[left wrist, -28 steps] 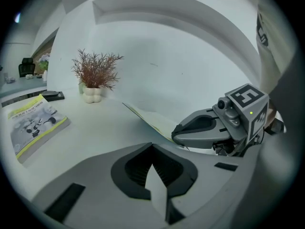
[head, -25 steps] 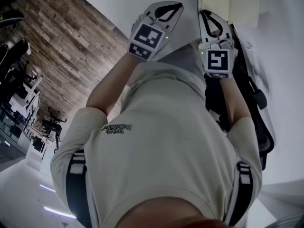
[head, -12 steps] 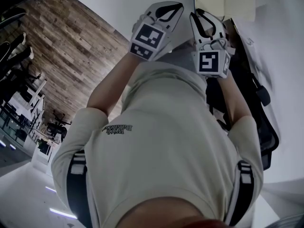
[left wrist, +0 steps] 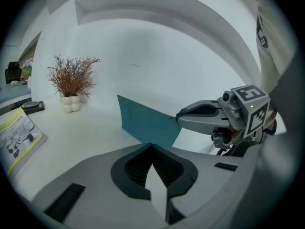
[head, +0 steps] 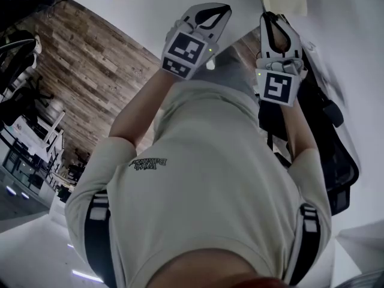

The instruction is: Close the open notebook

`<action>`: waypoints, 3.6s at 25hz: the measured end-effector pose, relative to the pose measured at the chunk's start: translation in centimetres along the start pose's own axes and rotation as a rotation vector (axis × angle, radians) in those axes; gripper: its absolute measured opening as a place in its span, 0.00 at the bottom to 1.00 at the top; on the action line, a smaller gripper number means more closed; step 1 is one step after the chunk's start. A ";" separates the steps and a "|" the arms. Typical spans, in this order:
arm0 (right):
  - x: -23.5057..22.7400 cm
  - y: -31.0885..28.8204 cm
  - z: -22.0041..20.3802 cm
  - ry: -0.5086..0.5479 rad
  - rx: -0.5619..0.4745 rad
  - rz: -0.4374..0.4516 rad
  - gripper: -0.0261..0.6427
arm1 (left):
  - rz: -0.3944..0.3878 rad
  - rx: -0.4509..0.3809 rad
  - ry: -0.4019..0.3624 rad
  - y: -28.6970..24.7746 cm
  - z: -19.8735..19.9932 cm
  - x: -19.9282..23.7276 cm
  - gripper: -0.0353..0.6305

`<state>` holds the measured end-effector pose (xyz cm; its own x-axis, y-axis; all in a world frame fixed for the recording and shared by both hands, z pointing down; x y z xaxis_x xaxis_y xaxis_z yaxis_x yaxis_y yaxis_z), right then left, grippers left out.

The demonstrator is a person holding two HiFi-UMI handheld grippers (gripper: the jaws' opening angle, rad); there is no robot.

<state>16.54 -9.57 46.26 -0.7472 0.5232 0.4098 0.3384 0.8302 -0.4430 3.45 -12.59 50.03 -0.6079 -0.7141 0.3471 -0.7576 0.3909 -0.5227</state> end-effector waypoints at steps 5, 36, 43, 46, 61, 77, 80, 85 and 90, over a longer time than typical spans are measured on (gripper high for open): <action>-4.9 2.2 -4.6 -0.075 0.123 -0.189 0.09 | -0.080 0.003 -0.030 -2.9 1.7 -3.1 0.07; -5.6 5.1 -0.4 -0.563 0.075 -0.067 0.05 | -0.064 -0.068 0.033 2.4 4.1 -3.3 0.07; -4.9 7.6 5.4 -0.497 -0.009 -0.070 0.05 | -0.054 -0.162 0.010 8.1 7.3 -4.3 0.07; -4.1 8.5 7.9 -0.453 -0.061 -0.057 0.05 | -0.055 -0.199 -0.007 9.9 8.4 -5.0 0.07; -0.4 9.2 17.3 -0.349 -0.283 0.043 0.04 | 0.036 -0.416 -0.183 19.0 11.9 -5.7 0.07; 0.6 9.6 20.9 -0.297 -0.379 0.005 0.04 | 0.059 -0.529 -0.203 23.1 11.9 -5.2 0.07; 0.8 9.6 21.3 -0.254 -0.380 -0.002 0.04 | 0.058 -0.529 -0.201 23.2 12.0 -5.0 0.07; 1.0 9.7 21.8 -0.207 -0.387 -0.008 0.04 | 0.054 -0.523 -0.201 23.1 12.1 -4.8 0.07; 1.0 9.4 21.7 -0.219 -0.388 0.008 0.04 | 0.050 -0.513 -0.197 23.0 12.2 -4.8 0.07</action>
<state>6.59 -5.44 25.21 -0.8330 0.5118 0.2103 0.5032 0.8587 -0.0969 -8.15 -7.24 26.86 -0.6272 -0.7636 0.1533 -0.7778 0.6245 -0.0710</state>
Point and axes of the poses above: the fingertips, and each gripper's own axes: y backward along the fingers, x to its left, z out of its top, the point moved 6 cm from there along y, backward along the fingers, and after that the axes turned 7 degrees about y, right-handed, at the moved point
